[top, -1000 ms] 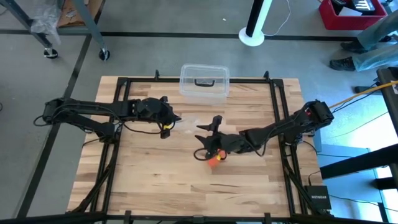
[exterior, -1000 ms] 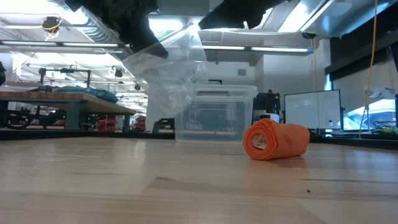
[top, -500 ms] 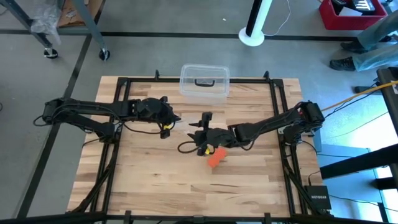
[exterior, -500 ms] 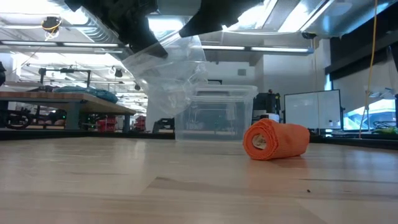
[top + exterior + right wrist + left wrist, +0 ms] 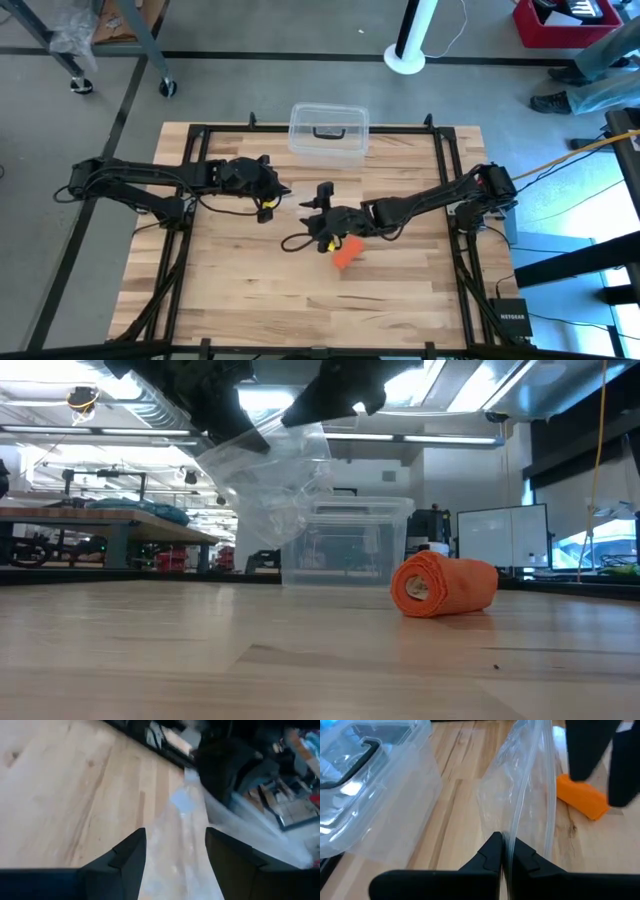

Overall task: Roll bandage
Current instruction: Open the zip bag

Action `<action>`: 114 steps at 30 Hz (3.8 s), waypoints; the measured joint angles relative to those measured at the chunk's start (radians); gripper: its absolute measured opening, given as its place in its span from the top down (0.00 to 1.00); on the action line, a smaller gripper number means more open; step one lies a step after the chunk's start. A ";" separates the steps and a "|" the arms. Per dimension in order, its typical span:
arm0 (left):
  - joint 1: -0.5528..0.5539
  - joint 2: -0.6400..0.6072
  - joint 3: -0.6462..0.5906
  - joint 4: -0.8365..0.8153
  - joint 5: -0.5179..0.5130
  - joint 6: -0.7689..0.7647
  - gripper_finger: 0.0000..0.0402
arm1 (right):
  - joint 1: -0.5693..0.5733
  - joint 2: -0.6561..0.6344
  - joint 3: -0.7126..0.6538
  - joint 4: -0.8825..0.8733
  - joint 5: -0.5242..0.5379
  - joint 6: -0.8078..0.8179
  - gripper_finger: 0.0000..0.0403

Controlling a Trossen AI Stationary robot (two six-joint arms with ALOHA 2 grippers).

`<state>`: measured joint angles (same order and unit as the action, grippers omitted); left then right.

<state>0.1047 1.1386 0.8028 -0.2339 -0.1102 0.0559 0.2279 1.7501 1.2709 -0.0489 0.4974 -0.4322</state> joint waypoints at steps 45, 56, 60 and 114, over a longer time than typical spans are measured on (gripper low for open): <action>-0.013 0.094 0.000 0.076 -0.031 0.005 1.00 | -0.075 0.080 0.000 -0.026 -0.010 -0.202 0.98; -0.014 0.096 0.001 0.047 -0.263 -0.018 1.00 | -0.034 0.088 0.001 -0.050 -0.048 -0.053 0.97; -0.016 0.096 0.001 0.054 -0.261 -0.012 1.00 | -0.034 0.123 0.001 -0.054 -0.053 -0.014 0.99; -0.036 0.259 0.001 0.131 -0.061 0.024 1.00 | -0.005 0.217 -0.049 0.053 -0.053 0.377 0.96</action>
<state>0.0689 1.3972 0.8036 -0.1034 -0.1715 0.0800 0.2230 1.9671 1.2214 0.0046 0.4447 -0.0555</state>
